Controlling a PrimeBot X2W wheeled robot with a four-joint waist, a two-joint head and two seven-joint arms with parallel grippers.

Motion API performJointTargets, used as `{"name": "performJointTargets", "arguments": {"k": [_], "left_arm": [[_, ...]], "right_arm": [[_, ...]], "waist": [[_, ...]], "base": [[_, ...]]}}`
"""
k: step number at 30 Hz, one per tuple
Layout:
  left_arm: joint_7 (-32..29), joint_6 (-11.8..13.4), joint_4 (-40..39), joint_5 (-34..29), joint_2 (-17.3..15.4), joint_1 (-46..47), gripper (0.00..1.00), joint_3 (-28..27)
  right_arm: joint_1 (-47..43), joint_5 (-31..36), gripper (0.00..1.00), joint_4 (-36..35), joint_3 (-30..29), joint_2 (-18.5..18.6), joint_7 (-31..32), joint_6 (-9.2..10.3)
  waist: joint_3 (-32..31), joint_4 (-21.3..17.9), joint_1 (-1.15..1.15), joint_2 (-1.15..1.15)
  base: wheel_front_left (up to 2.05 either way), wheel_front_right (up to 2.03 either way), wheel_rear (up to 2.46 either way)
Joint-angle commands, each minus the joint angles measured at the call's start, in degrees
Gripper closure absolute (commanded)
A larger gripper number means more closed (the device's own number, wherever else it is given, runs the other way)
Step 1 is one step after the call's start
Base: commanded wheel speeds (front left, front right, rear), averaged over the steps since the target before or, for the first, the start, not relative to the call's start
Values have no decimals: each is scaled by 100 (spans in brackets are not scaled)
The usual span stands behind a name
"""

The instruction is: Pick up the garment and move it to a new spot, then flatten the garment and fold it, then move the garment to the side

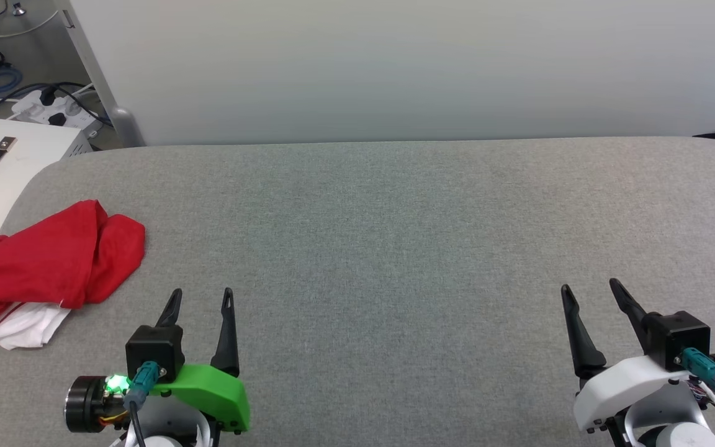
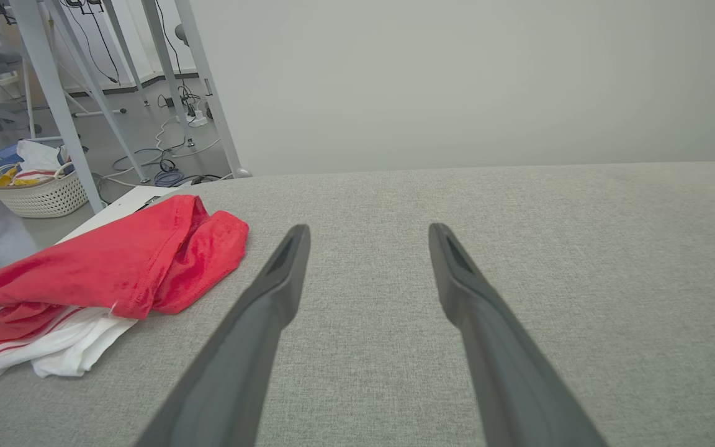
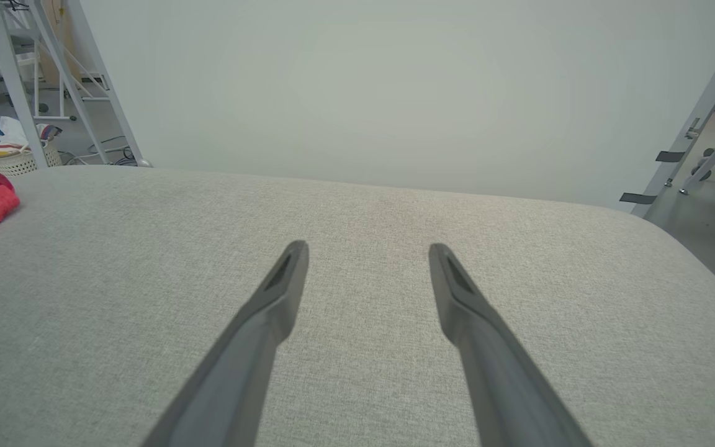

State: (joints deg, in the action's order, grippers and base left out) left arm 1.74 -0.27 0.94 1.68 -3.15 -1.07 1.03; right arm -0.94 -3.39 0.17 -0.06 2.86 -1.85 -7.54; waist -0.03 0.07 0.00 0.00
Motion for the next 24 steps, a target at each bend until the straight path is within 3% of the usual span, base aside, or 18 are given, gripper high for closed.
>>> {"name": "performJointTargets", "arguments": {"k": [1, 24], "left_arm": [[60, -32, 12, 48, 4, 87, 0, 12], [334, -160, 209, 259, 9, 189, 0, 92]], "right_arm": [[-2, -101, 0, 16, -15, 0, -66, 1], [-50, -444, 0, 2, -162, 1, -326, 2]], "waist": [[-1, -1, 0, 0], [6, -38, 0, 0]], "base": [[0, 0, 0], [0, 0, 0]]}}
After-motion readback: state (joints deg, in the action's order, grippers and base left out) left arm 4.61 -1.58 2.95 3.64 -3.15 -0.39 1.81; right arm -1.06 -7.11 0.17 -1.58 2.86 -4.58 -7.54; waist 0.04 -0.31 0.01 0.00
